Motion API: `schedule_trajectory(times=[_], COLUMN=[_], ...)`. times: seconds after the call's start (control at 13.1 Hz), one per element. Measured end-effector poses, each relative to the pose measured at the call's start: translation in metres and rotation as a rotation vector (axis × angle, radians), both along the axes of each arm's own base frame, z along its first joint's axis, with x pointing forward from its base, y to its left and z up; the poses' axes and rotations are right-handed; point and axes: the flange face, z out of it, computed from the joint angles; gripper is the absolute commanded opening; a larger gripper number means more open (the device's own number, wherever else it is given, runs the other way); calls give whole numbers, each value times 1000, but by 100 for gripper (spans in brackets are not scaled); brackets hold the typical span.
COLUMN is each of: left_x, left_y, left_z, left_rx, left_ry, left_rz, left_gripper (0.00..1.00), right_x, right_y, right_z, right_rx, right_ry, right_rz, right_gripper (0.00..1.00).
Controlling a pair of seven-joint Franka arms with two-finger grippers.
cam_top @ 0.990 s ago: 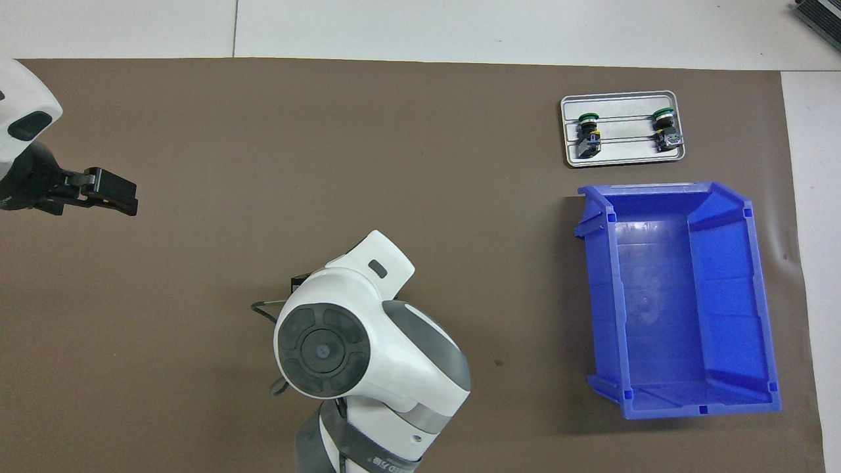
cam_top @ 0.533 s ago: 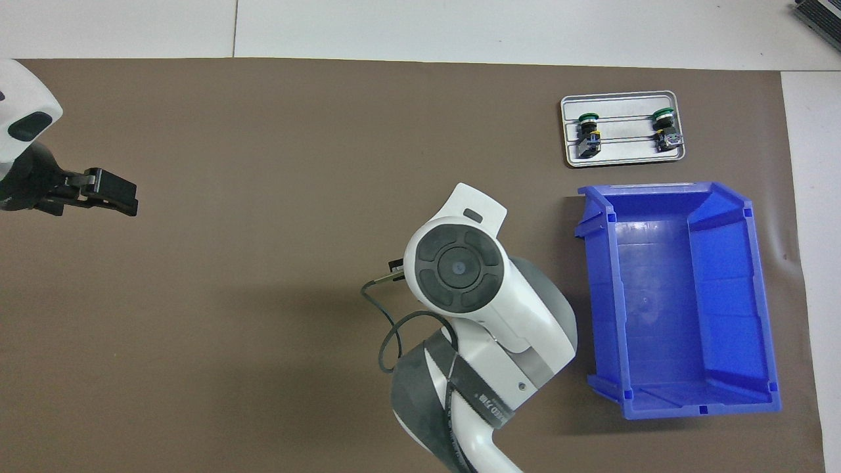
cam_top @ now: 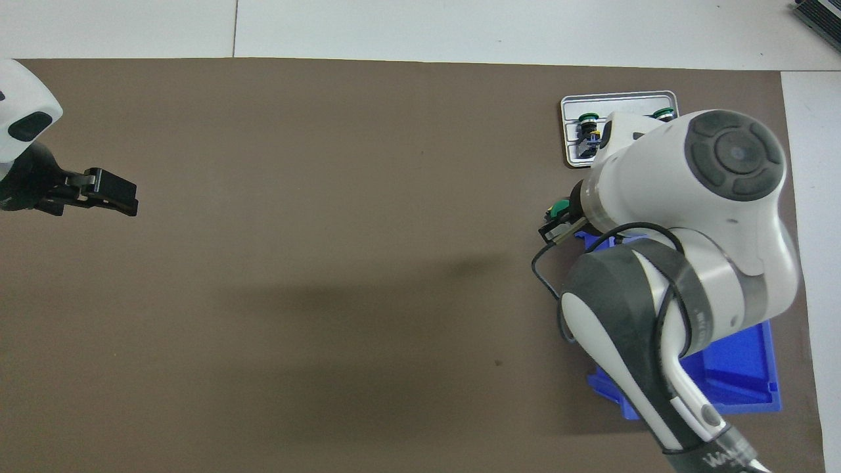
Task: Place and press button with both arms
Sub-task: 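Carry the green button with the right gripper over the blue bin, then lower the button into the blue bin and open the right gripper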
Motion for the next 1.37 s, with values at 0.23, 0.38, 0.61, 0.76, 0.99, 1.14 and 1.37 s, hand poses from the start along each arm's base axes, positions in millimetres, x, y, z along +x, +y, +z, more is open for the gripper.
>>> schedule_trajectory(times=[0.23,0.38,0.61,0.76,0.99,1.14,1.37], left_x=[0,0,0,0,0,0,0], left_y=[0,0,0,0,0,0,0], left_z=[0,0,0,0,0,0,0], left_rx=[0,0,0,0,0,0,0], left_ry=[0,0,0,0,0,0,0], left_rz=[0,0,0,0,0,0,0], left_gripper=[100,100,100,100,100,100,100], right_x=[13,18,24,28,37,42,35], right_y=[-59,-100,-161,-187,-196,-194,-193], right_z=[-2,-4,-21,-44,-79,-95,-126], right_rx=[-16,-25,-30,4,22,23,26], right_ry=[4,7,37,66,87,89,94], right_rz=[184,299,443,512,575,613,672], right_gripper=[0,0,0,0,0,0,0])
